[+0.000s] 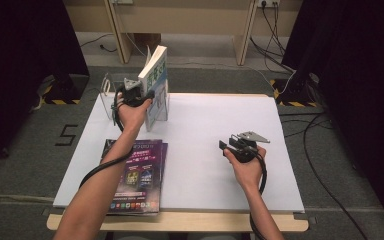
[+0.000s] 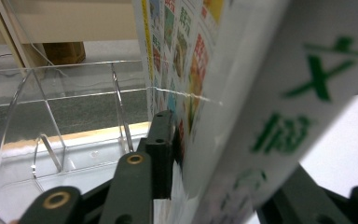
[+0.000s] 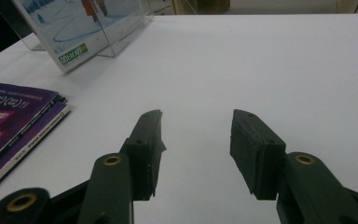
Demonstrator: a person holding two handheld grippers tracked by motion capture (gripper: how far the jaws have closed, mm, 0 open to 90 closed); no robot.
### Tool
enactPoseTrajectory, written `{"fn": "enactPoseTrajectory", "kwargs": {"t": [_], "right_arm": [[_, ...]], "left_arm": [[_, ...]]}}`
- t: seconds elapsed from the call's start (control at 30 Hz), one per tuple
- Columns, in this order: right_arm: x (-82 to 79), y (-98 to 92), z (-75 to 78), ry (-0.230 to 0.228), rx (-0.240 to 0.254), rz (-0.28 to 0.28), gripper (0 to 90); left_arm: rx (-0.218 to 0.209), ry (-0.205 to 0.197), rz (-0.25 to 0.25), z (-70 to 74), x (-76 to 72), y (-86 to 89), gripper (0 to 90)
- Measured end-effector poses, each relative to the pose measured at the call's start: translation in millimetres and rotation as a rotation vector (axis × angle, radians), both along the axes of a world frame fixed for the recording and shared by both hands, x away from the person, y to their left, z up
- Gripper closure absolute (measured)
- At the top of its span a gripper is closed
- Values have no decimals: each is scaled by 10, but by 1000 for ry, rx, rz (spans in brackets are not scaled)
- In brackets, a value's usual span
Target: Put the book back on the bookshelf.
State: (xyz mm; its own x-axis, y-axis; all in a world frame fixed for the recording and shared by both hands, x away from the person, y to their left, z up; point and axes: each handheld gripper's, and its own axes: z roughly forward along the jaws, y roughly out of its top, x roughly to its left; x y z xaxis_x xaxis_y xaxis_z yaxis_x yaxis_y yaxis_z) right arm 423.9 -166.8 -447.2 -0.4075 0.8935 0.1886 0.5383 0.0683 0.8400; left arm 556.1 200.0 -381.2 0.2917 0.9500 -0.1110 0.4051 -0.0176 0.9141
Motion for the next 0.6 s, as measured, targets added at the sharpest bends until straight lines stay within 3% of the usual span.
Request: {"fn": "enactPoseTrajectory", "kwargs": {"t": [0.13, 0.2, 0.3, 0.43, 0.6], "right_arm": [[5, -9, -19, 17, 5, 2, 539], [8, -15, -18, 17, 8, 1, 540], [10, -22, -11, 12, 10, -3, 540], [16, -32, -16, 14, 10, -2, 541], [12, -49, -16, 10, 12, -7, 544]], "left_arm": [[20, 26, 12, 37, 41, 29, 721], [-3, 19, 28, 23, 38, 39, 732], [-20, -15, 44, -16, 18, 28, 736], [27, -69, 65, -27, 23, -26, 738], [24, -82, 70, -18, 86, -137, 738]]}}
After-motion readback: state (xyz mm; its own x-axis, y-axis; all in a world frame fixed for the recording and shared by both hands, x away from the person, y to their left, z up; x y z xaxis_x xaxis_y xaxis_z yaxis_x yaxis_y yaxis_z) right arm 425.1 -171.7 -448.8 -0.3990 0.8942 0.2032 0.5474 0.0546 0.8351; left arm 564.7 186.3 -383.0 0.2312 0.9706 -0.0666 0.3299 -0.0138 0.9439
